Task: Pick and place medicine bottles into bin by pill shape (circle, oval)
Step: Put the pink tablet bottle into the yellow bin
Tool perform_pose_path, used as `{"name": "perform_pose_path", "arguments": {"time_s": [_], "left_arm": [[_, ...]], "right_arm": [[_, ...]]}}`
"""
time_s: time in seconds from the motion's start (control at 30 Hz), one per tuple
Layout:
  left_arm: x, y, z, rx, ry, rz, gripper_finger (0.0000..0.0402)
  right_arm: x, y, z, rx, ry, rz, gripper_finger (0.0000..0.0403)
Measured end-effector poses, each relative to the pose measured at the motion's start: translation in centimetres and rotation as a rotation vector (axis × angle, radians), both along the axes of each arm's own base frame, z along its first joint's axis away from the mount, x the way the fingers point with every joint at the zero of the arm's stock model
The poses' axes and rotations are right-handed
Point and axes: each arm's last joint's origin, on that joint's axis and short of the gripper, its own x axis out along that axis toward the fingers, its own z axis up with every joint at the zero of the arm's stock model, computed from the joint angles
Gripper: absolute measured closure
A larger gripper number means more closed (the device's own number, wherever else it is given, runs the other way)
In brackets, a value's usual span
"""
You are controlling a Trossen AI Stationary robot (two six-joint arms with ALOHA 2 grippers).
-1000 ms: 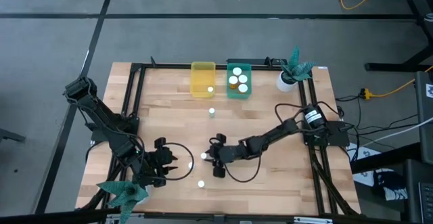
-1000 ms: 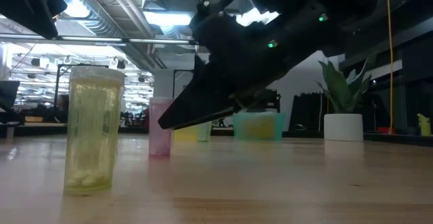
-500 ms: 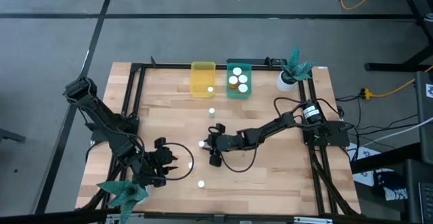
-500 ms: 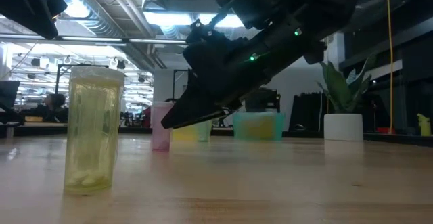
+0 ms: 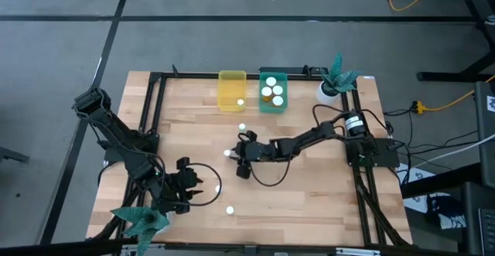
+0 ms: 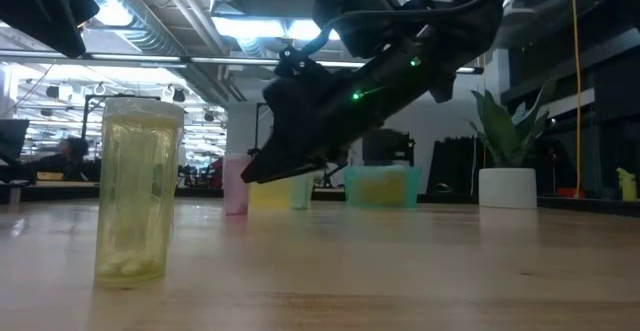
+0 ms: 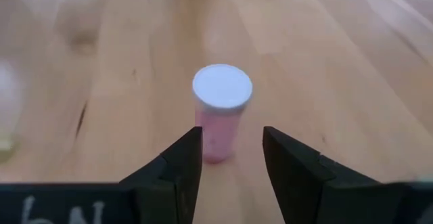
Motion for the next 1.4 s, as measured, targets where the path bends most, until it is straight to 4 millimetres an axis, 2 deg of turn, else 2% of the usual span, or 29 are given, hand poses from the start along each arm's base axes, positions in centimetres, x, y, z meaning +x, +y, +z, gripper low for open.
{"name": "perform_pose_path", "arguments": {"time_s": [0.3,0.63,0.83,1.0,1.17,1.27,1.4], "left_arm": [[0.0,0.0,0.0,0.0,0.0,0.0,0.0252],[0.0,0.0,0.0,0.0,0.0,0.0,0.0252],[0.0,0.0,0.0,0.0,0.0,0.0,0.0252],[0.0,0.0,0.0,0.0,0.0,0.001,0.0252],[0.7,0.7,-0.1,0.028,-0.021,0.06,0.0252],[1.6,1.8,-0.3,0.028,-0.001,0.108,0.0252],[2.5,3.9,-1.1,0.077,0.137,0.118,0.0252]], "right_arm": [[0.2,-1.4,0.1,0.012,-0.014,-0.018,0.0245],[0.0,0.0,-0.1,0.023,0.013,0.015,0.0245],[-0.1,0.0,0.2,0.104,0.004,-0.036,0.0245],[-1.1,0.1,1.9,0.233,0.075,-0.065,0.0245],[-2.9,1.2,3.6,0.288,0.191,-0.082,0.0245],[-4.3,2.1,5.4,0.311,0.232,-0.089,0.0245],[-6.6,3.7,8.7,0.287,0.23,-0.103,0.0245]]}}
